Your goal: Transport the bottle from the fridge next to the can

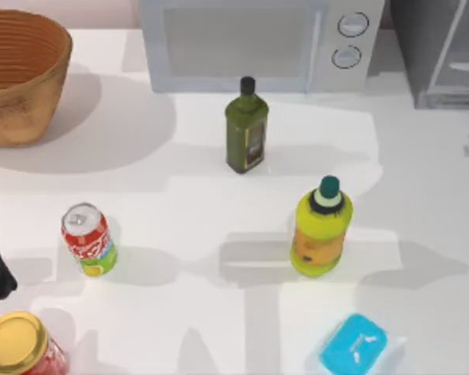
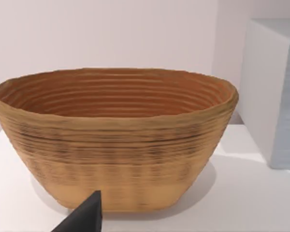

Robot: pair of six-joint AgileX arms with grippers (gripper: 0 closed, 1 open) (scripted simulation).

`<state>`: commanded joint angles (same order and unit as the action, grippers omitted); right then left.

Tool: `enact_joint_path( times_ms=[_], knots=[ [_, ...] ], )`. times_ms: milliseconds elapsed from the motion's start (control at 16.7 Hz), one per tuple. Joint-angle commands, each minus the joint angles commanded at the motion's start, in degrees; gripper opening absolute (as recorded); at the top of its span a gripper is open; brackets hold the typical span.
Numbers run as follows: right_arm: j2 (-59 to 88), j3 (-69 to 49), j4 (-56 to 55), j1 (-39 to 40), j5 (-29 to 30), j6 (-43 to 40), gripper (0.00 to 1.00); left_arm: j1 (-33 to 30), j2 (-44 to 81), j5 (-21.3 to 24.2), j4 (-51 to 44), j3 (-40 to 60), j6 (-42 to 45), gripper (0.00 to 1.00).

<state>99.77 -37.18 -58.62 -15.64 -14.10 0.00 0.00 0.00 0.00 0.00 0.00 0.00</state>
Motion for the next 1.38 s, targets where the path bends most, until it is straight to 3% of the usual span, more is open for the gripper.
enact_joint_path(
  times_ms=[360,660,840,1140,1380],
  knots=[
    [0.5,-1.3,-0.3,2.2,1.7,0.9,0.0,0.0,0.0,0.0,0.0,0.0,0.0,1.0],
    [2.8,-7.8,-2.2,17.5,11.4,5.6,0.0,0.0,0.0,0.0,0.0,0.0,0.0,1.0],
    [5.3,-12.7,-3.2,33.7,22.8,8.6,0.0,0.0,0.0,0.0,0.0,0.0,0.0,1.0],
    [11.4,-18.9,-3.5,62.4,49.6,11.2,0.0,0.0,0.0,0.0,0.0,0.0,0.0,1.0],
    [18.7,-20.0,-2.1,76.2,68.7,10.9,0.0,0.0,0.0,0.0,0.0,0.0,0.0,1.0]
  ],
)
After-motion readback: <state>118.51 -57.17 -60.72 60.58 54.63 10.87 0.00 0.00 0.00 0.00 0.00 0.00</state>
